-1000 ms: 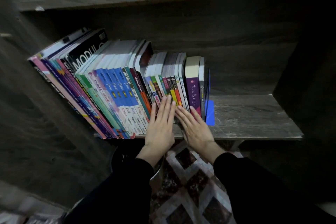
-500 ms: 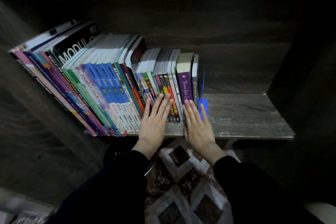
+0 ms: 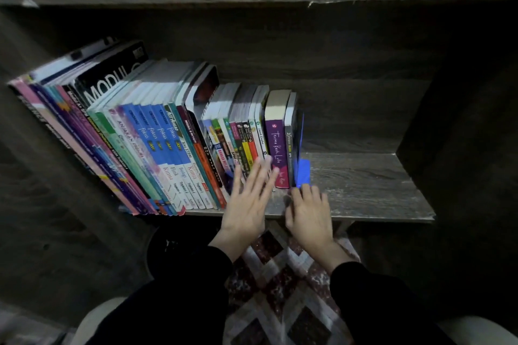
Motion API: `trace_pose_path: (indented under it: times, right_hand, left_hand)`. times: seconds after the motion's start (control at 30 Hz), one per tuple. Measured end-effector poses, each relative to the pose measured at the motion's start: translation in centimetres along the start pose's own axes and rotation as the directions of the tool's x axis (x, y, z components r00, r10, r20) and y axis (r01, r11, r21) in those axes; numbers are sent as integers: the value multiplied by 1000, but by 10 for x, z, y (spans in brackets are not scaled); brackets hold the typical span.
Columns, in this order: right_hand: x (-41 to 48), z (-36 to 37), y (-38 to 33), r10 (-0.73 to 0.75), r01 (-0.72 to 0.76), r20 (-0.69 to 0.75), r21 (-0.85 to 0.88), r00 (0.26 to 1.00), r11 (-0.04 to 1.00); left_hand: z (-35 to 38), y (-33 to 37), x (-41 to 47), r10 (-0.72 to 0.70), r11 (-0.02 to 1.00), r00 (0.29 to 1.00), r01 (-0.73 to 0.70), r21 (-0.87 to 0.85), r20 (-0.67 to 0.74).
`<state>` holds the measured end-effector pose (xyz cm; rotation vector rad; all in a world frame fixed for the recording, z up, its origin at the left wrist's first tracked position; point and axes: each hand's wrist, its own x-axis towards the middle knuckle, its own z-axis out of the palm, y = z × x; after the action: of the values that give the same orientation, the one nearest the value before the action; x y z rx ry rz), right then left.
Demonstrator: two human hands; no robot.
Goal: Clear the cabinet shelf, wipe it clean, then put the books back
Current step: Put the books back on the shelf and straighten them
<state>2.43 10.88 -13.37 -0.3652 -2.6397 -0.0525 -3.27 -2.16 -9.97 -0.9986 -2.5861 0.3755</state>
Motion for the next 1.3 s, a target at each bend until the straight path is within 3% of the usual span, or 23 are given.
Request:
trace_pose_path:
  times: [0.1, 0.33, 0.43, 0.67, 0.77, 0.83, 0.93, 1.0, 1.07, 1.13, 1.2, 1.23, 1.3]
  right_hand:
    - [-3, 15, 0, 115, -112, 132, -31, 985, 993]
    - [7, 32, -17, 216, -201, 222, -86, 951, 976]
    - [11, 27, -19, 217, -194, 285, -107, 934, 975]
    - [8, 14, -9, 145, -165, 345, 31, 928, 986]
    - [1, 3, 3, 149, -192, 240, 165, 959, 967]
    - [1, 2, 10, 238, -268, 146, 245, 960, 932]
    - [8, -7, 9, 325, -379, 212, 313, 922, 871]
    - [11, -10, 1, 329, -407, 256, 371, 909, 835]
    - [10, -9, -15, 280, -424, 341, 491, 897, 761]
    - [9, -4, -34, 195, -422, 409, 594, 892, 685]
    - [8, -2, -54, 124, -405, 443, 625, 888, 667]
    - [8, -1, -64, 93, -383, 441, 636, 893, 670]
    - [12, 1, -80, 30, -317, 411, 653, 911, 688]
  left_hand:
    - [4, 9, 13, 115, 992, 993, -115, 50, 6]
    - [15, 9, 30, 115, 986, 992, -121, 116, 52]
    - [16, 11, 32, 97, 985, 993, -105, 134, 60]
    - [16, 13, 31, 102, 987, 993, -108, 119, 57]
    - [15, 14, 28, 120, 990, 990, -125, 72, 71]
    - [20, 17, 20, 109, 993, 989, -113, 34, 101]
    - [41, 20, -1, 25, 986, 994, -43, -163, -110]
    - [52, 17, -17, -54, 983, 972, 12, -182, -228]
    - [57, 8, -31, -195, 973, 950, 156, -170, -243]
    - [53, -4, -41, -437, 892, 873, 390, -227, -218]
    - [51, -21, -46, -666, 723, 729, 577, -381, -159]
    - [51, -29, -46, -721, 659, 678, 609, -442, -140]
    - [55, -45, -45, -737, 636, 658, 597, -488, -156]
